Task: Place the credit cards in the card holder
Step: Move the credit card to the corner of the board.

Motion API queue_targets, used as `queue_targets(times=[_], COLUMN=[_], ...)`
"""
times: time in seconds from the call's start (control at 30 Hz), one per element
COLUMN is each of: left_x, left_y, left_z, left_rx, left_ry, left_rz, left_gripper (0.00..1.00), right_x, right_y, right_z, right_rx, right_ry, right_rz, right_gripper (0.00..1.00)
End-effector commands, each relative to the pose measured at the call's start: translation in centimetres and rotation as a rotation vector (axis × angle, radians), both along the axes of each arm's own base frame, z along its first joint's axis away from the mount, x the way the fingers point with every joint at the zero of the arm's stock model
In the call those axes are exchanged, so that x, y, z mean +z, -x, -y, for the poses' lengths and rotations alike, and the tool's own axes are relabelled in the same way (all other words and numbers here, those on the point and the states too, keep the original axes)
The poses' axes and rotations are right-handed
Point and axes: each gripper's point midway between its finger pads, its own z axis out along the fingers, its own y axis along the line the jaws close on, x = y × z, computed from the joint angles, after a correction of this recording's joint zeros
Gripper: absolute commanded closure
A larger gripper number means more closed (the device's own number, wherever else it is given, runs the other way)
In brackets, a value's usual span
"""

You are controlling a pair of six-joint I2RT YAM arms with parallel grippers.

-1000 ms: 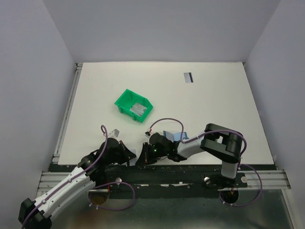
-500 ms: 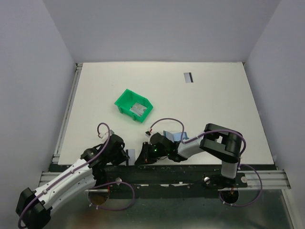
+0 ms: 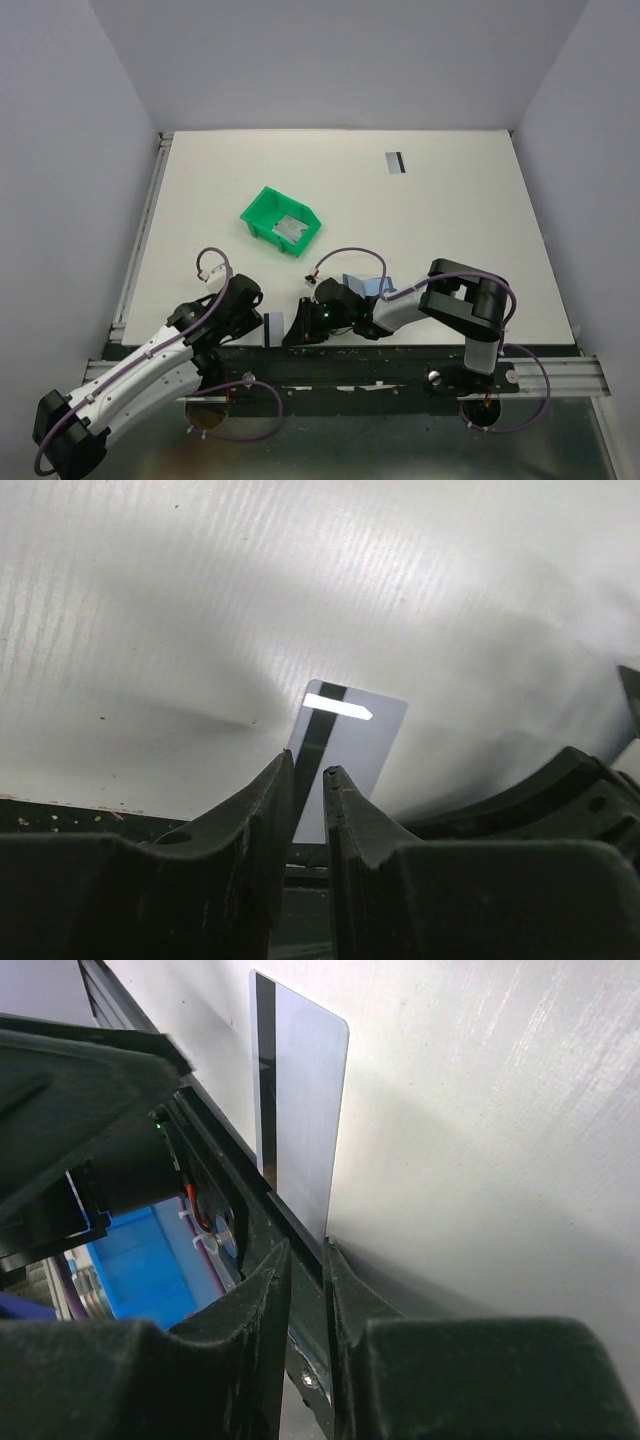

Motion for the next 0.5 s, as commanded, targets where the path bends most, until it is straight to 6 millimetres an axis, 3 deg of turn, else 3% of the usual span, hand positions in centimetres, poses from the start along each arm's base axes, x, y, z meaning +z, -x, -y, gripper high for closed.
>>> queue_targets(times=[0.0, 0.23, 0.47], left_x=[-2.4, -2.9, -2.6], left_y=[0.4, 0.4, 0.1], left_z=[-1.0, -1.6, 0.0], left_rx=[-0.016, -0.046, -0.146], left_ry=[-0.094, -0.185, -0.167], left_rz=[-0.044, -0.091, -0.092], left_gripper=[0.67, 0.67, 0.68], right_x=[-1.5, -1.2, -1.3], right_y=[-0.3, -0.3, -0.2], right_z=[0.8, 1.0, 1.5], right_rx=[-0.007, -0.006, -0.019], right_ry=[0.048, 0.037, 0.036], right_rz=[0.013, 0.013, 0.005], right_gripper=[0.72, 0.70, 0.68])
